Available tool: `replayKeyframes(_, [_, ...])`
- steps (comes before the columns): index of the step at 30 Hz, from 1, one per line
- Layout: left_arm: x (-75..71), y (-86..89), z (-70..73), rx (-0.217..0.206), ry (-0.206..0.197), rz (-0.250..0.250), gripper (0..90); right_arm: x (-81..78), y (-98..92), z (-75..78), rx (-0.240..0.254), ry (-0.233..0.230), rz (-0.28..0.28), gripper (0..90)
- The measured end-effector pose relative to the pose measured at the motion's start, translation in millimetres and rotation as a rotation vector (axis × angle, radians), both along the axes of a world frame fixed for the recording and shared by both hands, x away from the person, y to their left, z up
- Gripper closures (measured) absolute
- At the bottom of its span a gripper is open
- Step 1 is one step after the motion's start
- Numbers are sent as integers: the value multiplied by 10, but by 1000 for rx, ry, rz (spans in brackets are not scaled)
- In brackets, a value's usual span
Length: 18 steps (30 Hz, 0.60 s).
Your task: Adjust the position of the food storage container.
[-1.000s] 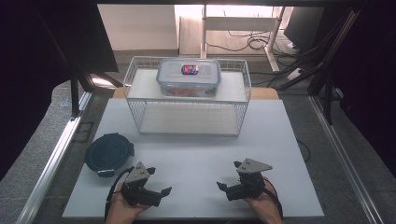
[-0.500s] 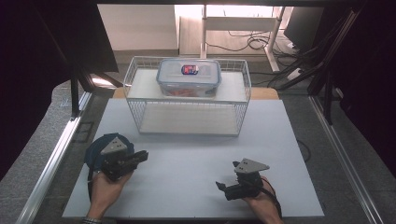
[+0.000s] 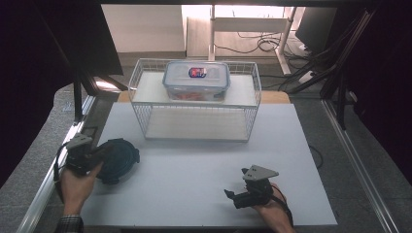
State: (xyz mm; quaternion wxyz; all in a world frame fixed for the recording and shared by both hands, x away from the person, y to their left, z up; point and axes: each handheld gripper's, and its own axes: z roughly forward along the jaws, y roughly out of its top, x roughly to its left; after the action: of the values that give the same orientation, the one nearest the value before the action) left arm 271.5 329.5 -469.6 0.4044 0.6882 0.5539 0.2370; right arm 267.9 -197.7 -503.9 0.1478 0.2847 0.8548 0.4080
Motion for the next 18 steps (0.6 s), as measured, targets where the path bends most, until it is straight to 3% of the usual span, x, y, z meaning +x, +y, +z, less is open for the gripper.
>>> replayKeyframes(5, [-40,363,-128,-3,15,122,899,2,11,-17,-13,4,10,44])
replayKeyframes(10, [-2,540,-352,-7,56,188,900,6,19,-27,-24,5,16,44])
replayKeyframes(14, [68,574,-499,-20,92,182,899,10,27,-39,-29,10,20,45])
replayKeyframes(18, [124,563,-526,-33,98,173,900,11,38,-50,-35,13,24,46])
